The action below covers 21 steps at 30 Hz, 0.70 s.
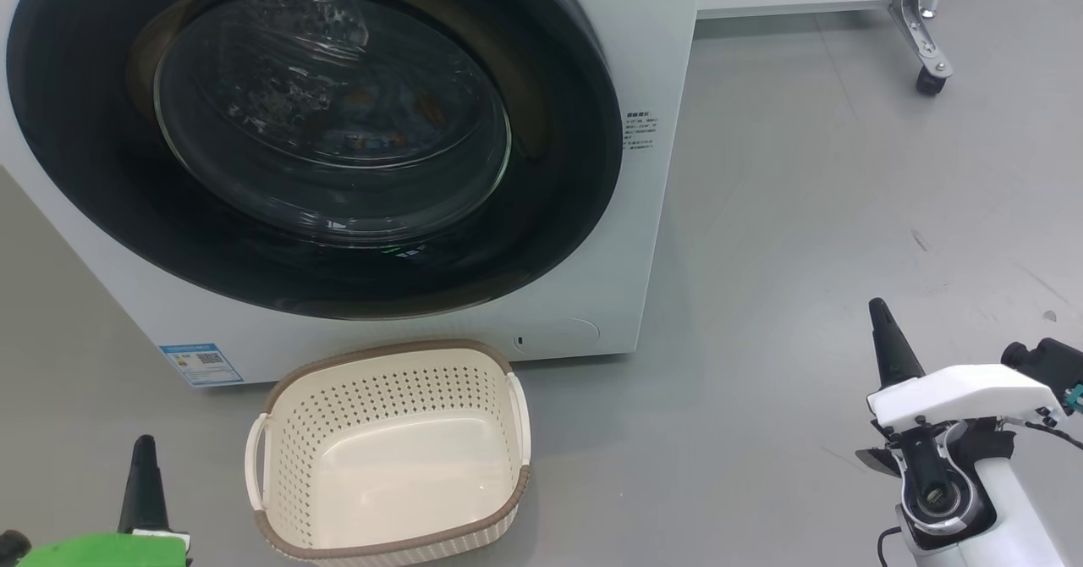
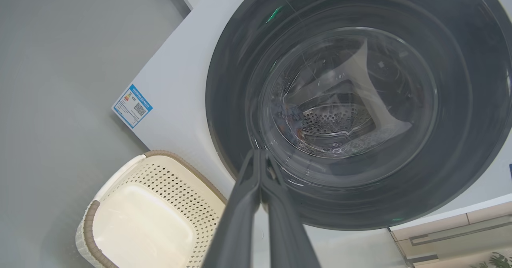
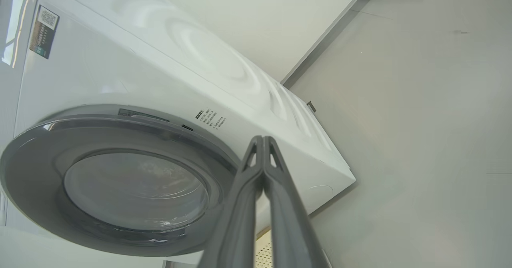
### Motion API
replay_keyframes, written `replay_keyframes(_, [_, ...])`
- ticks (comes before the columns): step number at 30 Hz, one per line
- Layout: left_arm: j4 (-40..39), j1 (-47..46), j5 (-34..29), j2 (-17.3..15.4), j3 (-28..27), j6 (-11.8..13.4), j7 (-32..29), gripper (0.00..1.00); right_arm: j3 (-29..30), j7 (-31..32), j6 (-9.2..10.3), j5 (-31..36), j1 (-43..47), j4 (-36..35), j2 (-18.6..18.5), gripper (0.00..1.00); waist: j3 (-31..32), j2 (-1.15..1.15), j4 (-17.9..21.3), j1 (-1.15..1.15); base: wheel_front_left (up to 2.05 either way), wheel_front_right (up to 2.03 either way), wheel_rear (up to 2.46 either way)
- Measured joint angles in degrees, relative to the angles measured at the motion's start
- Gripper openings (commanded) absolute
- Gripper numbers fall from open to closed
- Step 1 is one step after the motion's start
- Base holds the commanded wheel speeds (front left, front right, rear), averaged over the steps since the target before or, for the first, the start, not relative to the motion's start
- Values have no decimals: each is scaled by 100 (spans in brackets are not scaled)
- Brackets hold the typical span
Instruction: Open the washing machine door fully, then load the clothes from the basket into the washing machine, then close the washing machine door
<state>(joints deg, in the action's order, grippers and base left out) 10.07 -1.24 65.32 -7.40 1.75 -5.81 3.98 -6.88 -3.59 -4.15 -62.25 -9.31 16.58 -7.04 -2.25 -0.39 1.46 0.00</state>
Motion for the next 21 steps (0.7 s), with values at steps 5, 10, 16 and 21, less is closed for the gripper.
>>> replay_keyframes(5, [21, -4, 281, 31, -44, 1, -100, 0, 152, 90, 0, -314, 73, -45, 46, 0, 24, 0, -15, 0, 0, 0, 0])
replay_keyframes(10, [41, -10, 536, 64, -116, 45, -190, 0, 297, 190, 0, -632, 109, -77, 101, 0, 48, 0, -31, 0, 0, 0, 0])
replay_keyframes(16, [74, -41, 896, 153, -160, 49, -303, 0, 471, 311, 0, -1011, 126, -122, 155, 0, 76, 0, -50, 0, 0, 0, 0])
replay_keyframes(21, [99, -92, 1201, 175, -199, 51, -399, 0, 617, 407, 0, -1326, 222, -145, 181, 0, 100, 0, -65, 0, 0, 0, 0])
